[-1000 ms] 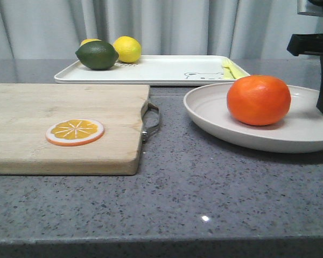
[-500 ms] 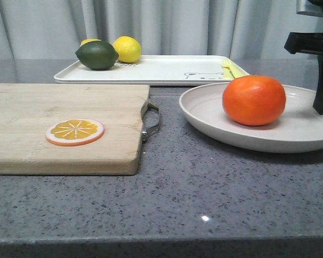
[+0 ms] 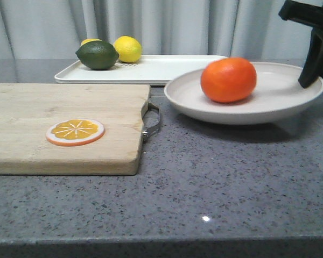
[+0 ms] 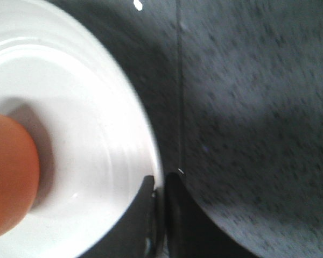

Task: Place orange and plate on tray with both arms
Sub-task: 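Lift the plate with the orange and carry it onto the tray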

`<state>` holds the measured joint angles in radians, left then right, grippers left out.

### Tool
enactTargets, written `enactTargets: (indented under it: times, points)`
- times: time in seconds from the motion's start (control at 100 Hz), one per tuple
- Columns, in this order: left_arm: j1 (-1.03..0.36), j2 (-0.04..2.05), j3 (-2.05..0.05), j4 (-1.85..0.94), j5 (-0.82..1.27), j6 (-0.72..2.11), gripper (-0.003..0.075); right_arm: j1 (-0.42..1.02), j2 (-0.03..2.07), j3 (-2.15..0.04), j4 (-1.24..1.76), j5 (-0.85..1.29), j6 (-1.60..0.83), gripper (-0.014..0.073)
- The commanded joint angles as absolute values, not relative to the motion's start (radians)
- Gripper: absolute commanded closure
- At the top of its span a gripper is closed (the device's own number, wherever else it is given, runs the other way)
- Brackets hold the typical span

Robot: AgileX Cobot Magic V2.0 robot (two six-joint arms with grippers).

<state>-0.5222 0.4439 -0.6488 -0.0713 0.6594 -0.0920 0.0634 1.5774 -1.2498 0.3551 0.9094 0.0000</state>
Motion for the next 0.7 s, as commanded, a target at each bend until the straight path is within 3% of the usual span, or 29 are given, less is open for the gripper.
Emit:
enactTargets:
  times: [0.0, 0.69]
  points:
    - [-0.52, 0.448, -0.676, -0.083, 0.576, -0.1, 0.0739, 0.056, 1.561, -1.34, 0.412, 0.88, -0.018, 0.0662]
    - [-0.52, 0.45, -0.676, -0.083, 0.576, -0.1, 0.0739, 0.093, 2.035, -2.104, 0.478, 1.073, 0.007, 0.0662]
